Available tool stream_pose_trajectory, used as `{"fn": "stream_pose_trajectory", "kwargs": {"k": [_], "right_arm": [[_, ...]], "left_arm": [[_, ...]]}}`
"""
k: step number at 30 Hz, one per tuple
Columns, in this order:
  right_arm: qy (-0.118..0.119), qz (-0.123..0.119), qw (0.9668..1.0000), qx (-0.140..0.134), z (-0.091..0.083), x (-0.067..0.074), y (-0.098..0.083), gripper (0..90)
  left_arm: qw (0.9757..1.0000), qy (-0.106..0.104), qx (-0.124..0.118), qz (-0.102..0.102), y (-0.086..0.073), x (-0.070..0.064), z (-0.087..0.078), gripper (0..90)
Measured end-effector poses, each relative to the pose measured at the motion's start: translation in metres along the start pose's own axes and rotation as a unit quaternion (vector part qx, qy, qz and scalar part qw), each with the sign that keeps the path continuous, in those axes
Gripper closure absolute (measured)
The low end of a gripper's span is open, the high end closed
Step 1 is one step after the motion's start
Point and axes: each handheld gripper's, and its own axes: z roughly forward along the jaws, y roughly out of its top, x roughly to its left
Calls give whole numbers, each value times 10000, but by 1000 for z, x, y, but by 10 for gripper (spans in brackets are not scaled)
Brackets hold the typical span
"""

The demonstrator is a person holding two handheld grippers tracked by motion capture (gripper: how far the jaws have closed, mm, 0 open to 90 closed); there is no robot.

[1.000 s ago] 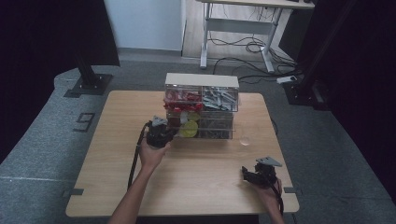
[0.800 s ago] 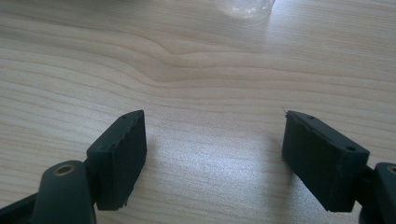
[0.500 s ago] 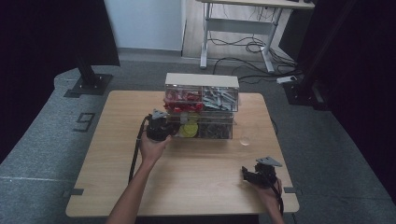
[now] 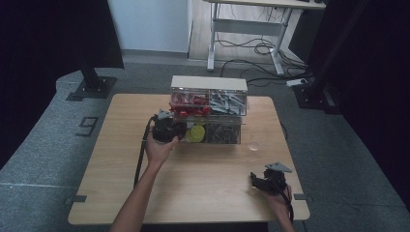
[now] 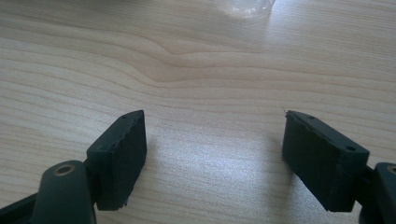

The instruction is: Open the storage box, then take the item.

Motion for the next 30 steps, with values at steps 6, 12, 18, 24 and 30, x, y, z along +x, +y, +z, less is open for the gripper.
{"fn": "stream_pose_trajectory", "kwargs": {"k": [6, 12, 18, 24, 30], "right_arm": [[14, -19, 10000, -8, 0, 0, 0, 234], [-83, -140, 9998, -136, -2, 7, 1, 277], [152, -103, 9984, -541, -17, 16, 12, 303], [473, -161, 9956, -788, -24, 31, 30, 331], [689, -144, 9928, -967, -20, 48, 55, 352]], "left_arm": [[10000, 18, 18, 46, 0, -1, 1, 900], [9999, 3, 46, 103, -1, 0, 2, 900], [9999, -82, 6, 137, 2, 3, 2, 900], [9998, -170, 1, 142, 1, 5, 7, 900], [9997, -216, 19, 100, 2, 9, 8, 900]]}}
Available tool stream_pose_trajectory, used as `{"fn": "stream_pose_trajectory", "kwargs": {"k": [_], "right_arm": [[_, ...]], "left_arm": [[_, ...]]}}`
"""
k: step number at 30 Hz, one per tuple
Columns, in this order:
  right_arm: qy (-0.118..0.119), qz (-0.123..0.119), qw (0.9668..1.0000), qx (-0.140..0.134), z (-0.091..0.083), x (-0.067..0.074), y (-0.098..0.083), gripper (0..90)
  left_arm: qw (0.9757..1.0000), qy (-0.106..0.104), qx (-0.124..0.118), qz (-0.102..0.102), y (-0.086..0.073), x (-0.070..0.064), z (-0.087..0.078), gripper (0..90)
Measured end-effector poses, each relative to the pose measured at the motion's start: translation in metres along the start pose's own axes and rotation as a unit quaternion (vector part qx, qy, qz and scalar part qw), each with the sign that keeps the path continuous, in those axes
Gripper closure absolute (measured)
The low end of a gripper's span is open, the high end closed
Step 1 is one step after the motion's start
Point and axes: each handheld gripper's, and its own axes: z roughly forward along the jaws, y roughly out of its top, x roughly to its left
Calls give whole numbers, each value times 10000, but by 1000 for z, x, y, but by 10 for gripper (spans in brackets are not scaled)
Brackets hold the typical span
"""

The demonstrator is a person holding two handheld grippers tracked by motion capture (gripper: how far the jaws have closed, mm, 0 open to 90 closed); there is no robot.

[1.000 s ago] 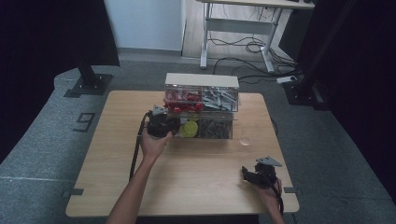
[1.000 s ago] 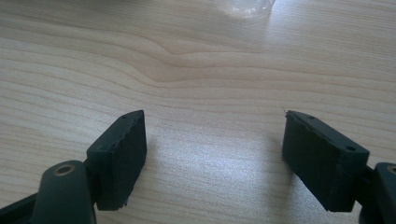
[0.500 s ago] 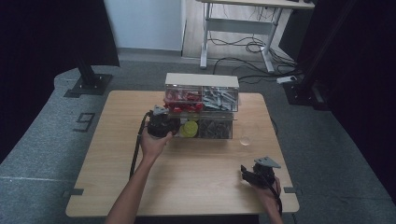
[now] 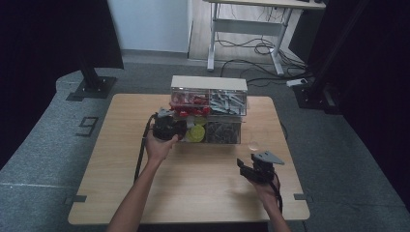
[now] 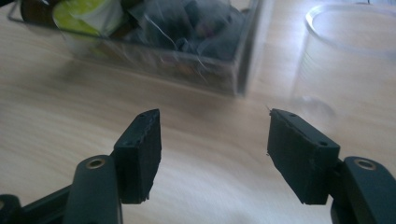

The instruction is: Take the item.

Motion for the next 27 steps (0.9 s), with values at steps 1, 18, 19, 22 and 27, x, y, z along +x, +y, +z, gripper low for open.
{"fn": "stream_pose_trajectory", "kwargs": {"k": [1, 18, 19, 22, 27], "right_arm": [[22, -24, 10000, -21, 2, 2, 4, 353], [128, 15, 9998, -126, 42, 20, 38, 364], [133, 22, 9998, -133, 44, 20, 39, 365], [113, 68, 9998, -179, 48, 19, 43, 363], [137, 164, 9996, -181, 55, 19, 46, 362]], "left_arm": [[10000, 1, 3, -19, 0, 1, 0, 900], [9999, -9, 102, -21, 5, -2, 2, 900], [9999, -7, 107, -20, 5, -2, 2, 900], [9999, -7, 106, -22, 6, -3, 2, 900], [9999, -33, 114, -42, 6, -3, 1, 900]]}}
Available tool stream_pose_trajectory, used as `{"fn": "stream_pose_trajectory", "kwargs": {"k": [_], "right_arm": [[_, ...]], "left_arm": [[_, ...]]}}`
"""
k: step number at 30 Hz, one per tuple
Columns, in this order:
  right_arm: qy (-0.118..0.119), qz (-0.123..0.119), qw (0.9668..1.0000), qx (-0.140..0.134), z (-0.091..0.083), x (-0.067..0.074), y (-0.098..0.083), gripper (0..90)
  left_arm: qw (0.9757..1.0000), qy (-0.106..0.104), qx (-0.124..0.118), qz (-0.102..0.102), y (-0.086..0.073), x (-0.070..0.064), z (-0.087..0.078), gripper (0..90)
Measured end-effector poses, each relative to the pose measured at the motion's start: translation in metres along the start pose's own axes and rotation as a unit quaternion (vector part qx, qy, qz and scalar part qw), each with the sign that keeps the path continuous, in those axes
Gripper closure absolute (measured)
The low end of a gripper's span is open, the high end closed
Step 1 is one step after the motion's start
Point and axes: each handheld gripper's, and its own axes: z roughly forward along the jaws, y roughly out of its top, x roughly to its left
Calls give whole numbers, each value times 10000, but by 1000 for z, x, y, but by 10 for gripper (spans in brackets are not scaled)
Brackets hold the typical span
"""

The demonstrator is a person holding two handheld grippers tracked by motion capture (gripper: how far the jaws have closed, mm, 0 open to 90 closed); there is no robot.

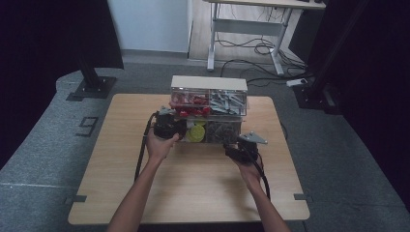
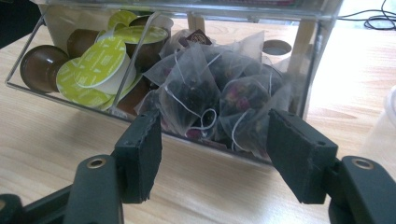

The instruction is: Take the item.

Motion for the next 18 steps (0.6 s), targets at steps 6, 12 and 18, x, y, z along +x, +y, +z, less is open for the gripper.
{"fn": "stream_pose_trajectory", "kwargs": {"k": [6, 12, 18], "right_arm": [[69, -125, 9999, 17, 11, 5, 6, 370], [76, -163, 9998, 84, 21, 11, 7, 372], [68, -195, 9997, 124, 28, 13, 8, 375]], "left_arm": [[10000, -4, 8, -10, 1, 0, -1, 899], [10000, -10, 9, -21, 1, 0, -2, 899], [10000, -38, 8, -53, 1, 0, -2, 899]]}}
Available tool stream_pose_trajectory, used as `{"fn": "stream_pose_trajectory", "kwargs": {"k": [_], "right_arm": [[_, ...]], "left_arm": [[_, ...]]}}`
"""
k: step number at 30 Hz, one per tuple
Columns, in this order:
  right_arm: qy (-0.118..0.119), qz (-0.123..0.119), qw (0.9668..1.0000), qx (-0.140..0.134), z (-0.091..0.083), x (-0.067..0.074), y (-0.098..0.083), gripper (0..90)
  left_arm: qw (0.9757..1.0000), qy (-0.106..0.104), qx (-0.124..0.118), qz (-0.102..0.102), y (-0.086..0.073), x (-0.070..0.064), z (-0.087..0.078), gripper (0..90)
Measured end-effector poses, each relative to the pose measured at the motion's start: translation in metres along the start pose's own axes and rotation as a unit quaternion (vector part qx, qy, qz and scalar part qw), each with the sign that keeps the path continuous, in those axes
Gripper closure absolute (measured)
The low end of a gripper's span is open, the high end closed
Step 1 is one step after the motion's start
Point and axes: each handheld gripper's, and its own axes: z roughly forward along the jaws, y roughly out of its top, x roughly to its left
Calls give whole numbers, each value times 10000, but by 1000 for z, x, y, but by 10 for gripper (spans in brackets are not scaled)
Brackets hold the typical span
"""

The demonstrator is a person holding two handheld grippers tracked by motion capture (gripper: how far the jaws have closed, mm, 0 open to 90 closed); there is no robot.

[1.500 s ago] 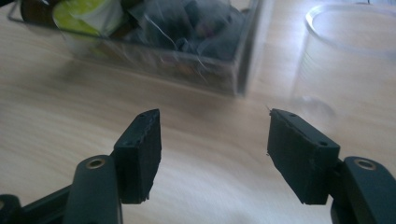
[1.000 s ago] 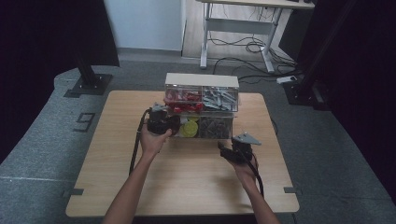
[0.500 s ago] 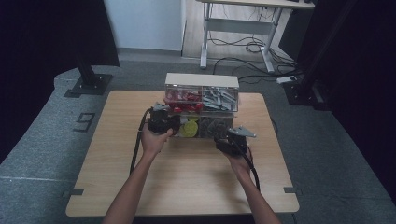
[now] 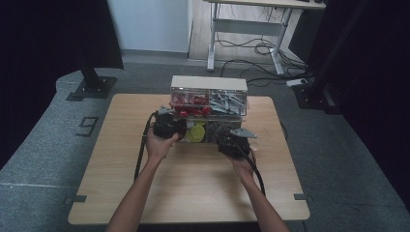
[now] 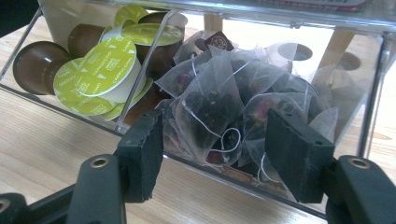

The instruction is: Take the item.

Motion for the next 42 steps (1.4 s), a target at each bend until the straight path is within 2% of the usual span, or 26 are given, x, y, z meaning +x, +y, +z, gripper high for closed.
{"fn": "stream_pose_trajectory", "kwargs": {"k": [23, 36, 42], "right_arm": [[-39, -47, 10000, 48, 24, 3, -1, 379], [29, 96, 9998, 155, 29, 2, 1, 350], [-3, 119, 9997, 198, 33, 8, 3, 344]], "left_arm": [[10000, -4, -17, -16, -1, 0, 1, 899], [10000, -4, -45, -39, -1, -1, 1, 899], [10000, -25, -46, -38, -2, -1, 2, 899]]}}
